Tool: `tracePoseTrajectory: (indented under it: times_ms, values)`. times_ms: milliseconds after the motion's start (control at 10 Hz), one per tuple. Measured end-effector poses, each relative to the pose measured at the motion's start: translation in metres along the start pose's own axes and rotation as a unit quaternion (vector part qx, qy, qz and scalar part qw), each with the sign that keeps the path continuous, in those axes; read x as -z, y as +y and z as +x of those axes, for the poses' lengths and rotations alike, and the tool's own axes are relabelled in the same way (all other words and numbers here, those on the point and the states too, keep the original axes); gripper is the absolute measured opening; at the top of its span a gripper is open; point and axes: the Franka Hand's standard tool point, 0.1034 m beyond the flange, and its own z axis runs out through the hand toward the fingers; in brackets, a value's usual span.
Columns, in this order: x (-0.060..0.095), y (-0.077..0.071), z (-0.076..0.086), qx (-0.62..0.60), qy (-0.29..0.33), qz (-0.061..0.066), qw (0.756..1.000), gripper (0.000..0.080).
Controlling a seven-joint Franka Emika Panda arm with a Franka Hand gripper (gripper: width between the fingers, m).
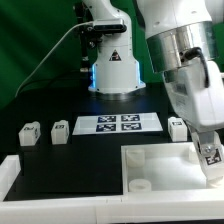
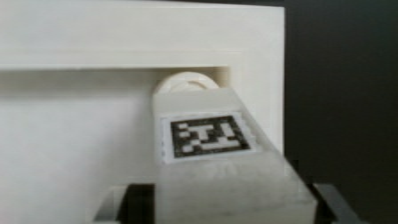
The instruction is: Assemble one leg
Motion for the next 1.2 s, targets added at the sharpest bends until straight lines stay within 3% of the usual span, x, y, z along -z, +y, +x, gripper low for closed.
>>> tracePoseTrajectory:
  times_ms: [300, 600, 700, 800, 900, 1000, 1100, 1200]
  values:
    - [-0.007, 0.0, -0.02, -0.012, -0.009, -0.009, 1.0, 0.0306]
    - [-0.007, 0.001, -0.02, -0.003, -0.01, -0.011, 1.0, 0.0306]
    - [-0.008, 0.001, -0.021, 0.002, -0.01, -0.011, 1.0, 0.0376]
    - [-0.008, 0.002, -0.021, 0.006, -0.01, -0.011, 1.0, 0.0559]
    - [-0.008, 0.002, -0.021, 0.018, -0.01, -0.011, 1.0, 0.0559]
    - [-0.008, 0.004, -0.02, 0.061, -0.012, -0.019, 0.998, 0.0621]
    - [-0.007, 0.01, -0.017, 0.109, -0.023, -0.05, 0.993, 0.0644]
    - [-0.006, 0.011, -0.012, 0.197, -0.03, -0.067, 0.978, 0.0648]
